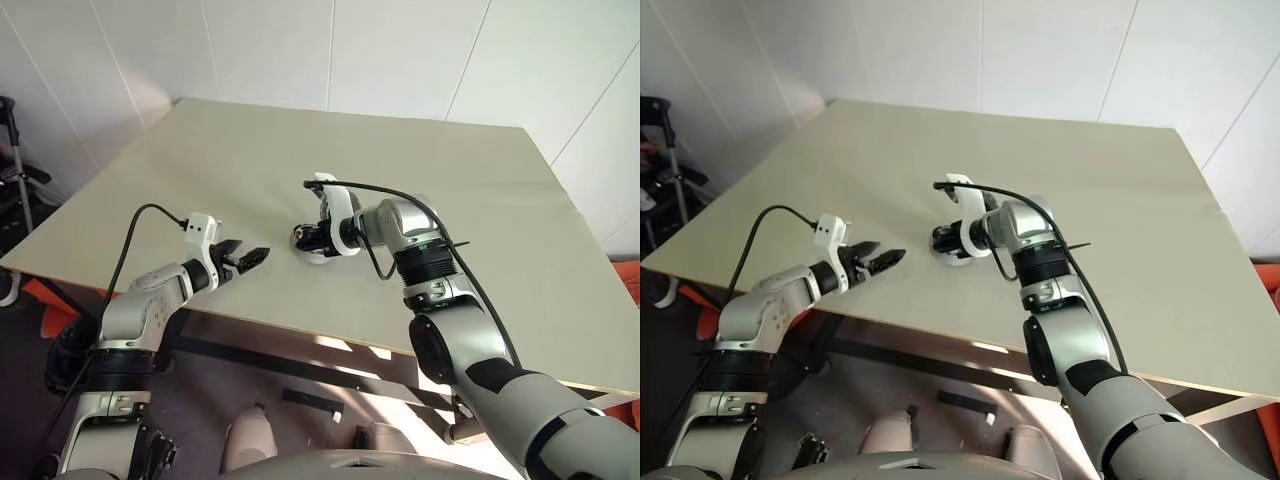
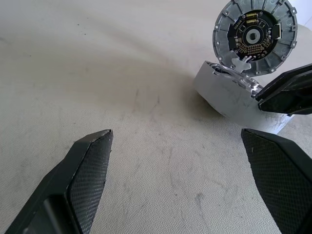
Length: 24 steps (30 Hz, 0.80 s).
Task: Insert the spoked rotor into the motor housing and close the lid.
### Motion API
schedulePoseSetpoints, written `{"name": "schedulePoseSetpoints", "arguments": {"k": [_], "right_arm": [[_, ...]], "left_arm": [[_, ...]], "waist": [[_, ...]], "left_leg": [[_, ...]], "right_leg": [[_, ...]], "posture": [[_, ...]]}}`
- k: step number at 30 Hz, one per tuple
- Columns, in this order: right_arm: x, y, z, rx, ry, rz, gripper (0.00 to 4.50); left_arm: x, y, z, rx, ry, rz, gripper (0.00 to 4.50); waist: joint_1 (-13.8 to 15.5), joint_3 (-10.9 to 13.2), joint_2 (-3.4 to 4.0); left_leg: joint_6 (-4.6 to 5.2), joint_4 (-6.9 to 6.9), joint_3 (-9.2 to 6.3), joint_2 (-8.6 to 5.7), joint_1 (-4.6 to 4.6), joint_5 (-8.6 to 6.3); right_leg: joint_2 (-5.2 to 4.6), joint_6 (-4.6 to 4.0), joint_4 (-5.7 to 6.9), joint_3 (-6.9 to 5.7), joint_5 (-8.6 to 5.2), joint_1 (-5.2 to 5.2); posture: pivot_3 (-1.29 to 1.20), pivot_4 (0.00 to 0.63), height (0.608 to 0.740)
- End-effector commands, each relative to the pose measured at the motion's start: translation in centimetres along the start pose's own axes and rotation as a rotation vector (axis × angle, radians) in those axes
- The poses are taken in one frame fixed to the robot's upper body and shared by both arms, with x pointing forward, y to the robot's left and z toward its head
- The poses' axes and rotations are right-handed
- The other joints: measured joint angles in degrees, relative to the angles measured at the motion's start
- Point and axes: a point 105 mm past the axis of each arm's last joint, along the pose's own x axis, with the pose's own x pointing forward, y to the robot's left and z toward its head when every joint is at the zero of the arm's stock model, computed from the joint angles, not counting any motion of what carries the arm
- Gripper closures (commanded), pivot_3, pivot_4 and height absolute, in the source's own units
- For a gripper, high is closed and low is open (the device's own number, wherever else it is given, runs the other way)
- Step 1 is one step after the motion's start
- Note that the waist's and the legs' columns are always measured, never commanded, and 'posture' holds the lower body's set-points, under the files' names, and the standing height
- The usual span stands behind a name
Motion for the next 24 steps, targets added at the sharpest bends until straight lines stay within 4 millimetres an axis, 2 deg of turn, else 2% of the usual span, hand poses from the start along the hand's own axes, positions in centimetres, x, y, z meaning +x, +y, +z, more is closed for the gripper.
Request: {"name": "schedulePoseSetpoints", "arguments": {"k": [1, 7, 14, 16, 19, 22, 24], "right_arm": [[0.0, 0.0, -0.6, -0.013, 0.025, 0.020, 3.81], [-0.1, 0.7, 0.1, -0.071, -0.013, 0.039, 1.97], [-1.2, 2.3, 1.0, -0.156, -0.057, 0.130, 1.97], [-2.1, 3.4, 1.7, -0.269, -0.110, 0.186, 1.97], [-3.8, 4.0, 2.7, -0.571, -0.234, 0.214, 1.97], [-4.3, 3.2, 1.4, -0.686, -0.180, 0.234, 1.97], [-4.1, 1.8, -0.4, -0.849, -0.110, 0.207, 1.97]], "left_arm": [[-0.3, -0.1, 1.6, 0.038, -0.048, 0.000, 0.03], [-0.3, 0.0, 1.6, 0.036, -0.047, 0.002, 0.03], [-0.3, 0.0, 1.5, 0.035, -0.046, 0.001, 0.03], [-0.2, 0.1, 1.5, 0.036, -0.046, 0.000, 0.03], [-0.2, 0.1, 1.6, 0.036, -0.046, 0.000, 0.03], [-0.1, 0.1, 1.6, 0.038, -0.046, -0.002, 0.03], [-0.1, 0.1, 1.7, 0.039, -0.047, -0.003, 0.03]], "waist": [[0.01, 0.00, 0.00], [-0.03, 0.01, 0.02], [0.14, 0.02, 0.02], [0.14, 0.01, 0.02], [0.49, 0.00, 0.00], [1.05, -0.01, -0.01], [1.14, -0.02, -0.03]], "left_leg": [[0.00, 0.00, -0.01, 0.00, 0.00, 0.00], [-0.17, -0.03, -0.03, 0.01, -0.24, 0.10], [-0.19, -0.04, -0.03, 0.01, -0.37, 0.11], [-0.19, -0.04, -0.03, 0.01, -0.40, 0.11], [-0.18, -0.03, -0.06, 0.02, -0.62, 0.11], [-0.07, 0.04, -0.07, 0.02, -0.74, 0.05], [-0.05, 0.05, -0.07, 0.03, -0.73, 0.03]], "right_leg": [[0.00, 0.00, 0.00, 0.00, 0.00, 0.00], [0.03, -0.38, -0.02, -0.03, 0.23, -0.25], [0.03, -0.37, -0.02, -0.04, 0.23, -0.40], [0.03, -0.37, -0.03, -0.03, 0.23, -0.43], [0.03, -0.36, -0.07, -0.08, 0.25, -0.62], [0.04, -0.15, -0.09, -0.10, 0.38, -0.69], [0.05, -0.16, -0.08, -0.10, 0.37, -0.68]], "posture": [[0.00, 0.000, 0.740], [0.00, 0.000, 0.740], [0.00, 0.000, 0.740], [0.00, 0.000, 0.740], [0.00, 0.000, 0.740], [0.00, 0.000, 0.740], [0.00, 0.000, 0.740]]}}
